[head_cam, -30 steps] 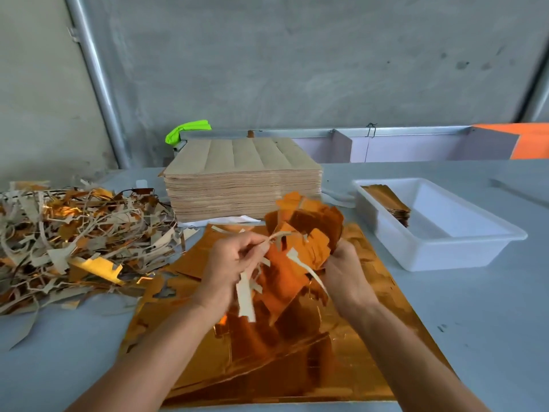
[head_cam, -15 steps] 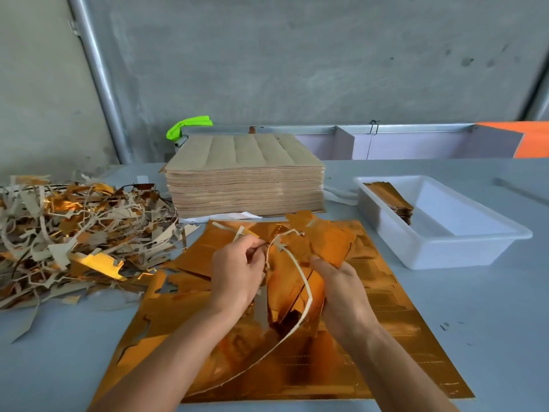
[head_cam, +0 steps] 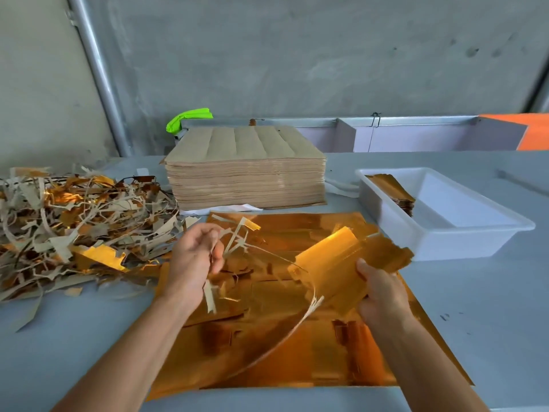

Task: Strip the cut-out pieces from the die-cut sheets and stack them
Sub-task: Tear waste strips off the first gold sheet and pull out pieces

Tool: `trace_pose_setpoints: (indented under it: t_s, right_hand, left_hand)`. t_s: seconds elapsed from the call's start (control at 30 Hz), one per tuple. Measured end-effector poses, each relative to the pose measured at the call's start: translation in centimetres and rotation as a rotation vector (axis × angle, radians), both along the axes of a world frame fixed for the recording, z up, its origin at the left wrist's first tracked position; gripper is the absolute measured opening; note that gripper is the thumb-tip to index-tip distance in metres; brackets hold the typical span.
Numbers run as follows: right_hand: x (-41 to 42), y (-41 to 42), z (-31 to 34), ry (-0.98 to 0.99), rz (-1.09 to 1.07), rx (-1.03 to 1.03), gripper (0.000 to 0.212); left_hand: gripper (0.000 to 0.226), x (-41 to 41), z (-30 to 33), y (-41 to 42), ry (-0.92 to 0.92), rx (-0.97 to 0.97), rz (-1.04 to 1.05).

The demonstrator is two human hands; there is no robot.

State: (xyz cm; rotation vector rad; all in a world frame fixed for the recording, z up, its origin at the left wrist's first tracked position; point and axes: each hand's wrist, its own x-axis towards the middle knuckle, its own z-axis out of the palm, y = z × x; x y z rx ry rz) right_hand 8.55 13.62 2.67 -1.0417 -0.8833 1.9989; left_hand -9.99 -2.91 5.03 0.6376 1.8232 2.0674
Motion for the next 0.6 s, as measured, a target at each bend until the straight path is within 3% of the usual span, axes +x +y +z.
trace_pose_setpoints:
  t_s: [0.13,0.27,0.33,0.5,0.6]
  right_hand:
    - [1.2,1.8,0.0,-0.024,-0.124,0.018,0.054]
    - [2.6,3.5,0.5,-0.057,-0.253,0.033,0.051]
    - [3.0,3.5,0.2,-0.065,-0.248,0.045,0.051]
    - [3.1,2.2,-0.4,-0.03,-0.173,0.064,0.056]
    - [3.1,1.7,-0.6,-0.023,-0.126,0.11,0.054]
  left_hand:
    - [0.021,-0.5,-0.9,-1.5,0.471,-0.273,-0.054]
    - [0.07,0.5,-0.9,-2.2,0.835,-0.611,-0.294]
    - [0.055,1.6,-1.0,-1.8,1.007,-0.795,-0.395]
    - [0.043,4.7,-2.6,-0.3,0.99,-1.0,-0.669]
    - [0.083,5.8,-3.4,0.7,1.048,-1.097,-0.65]
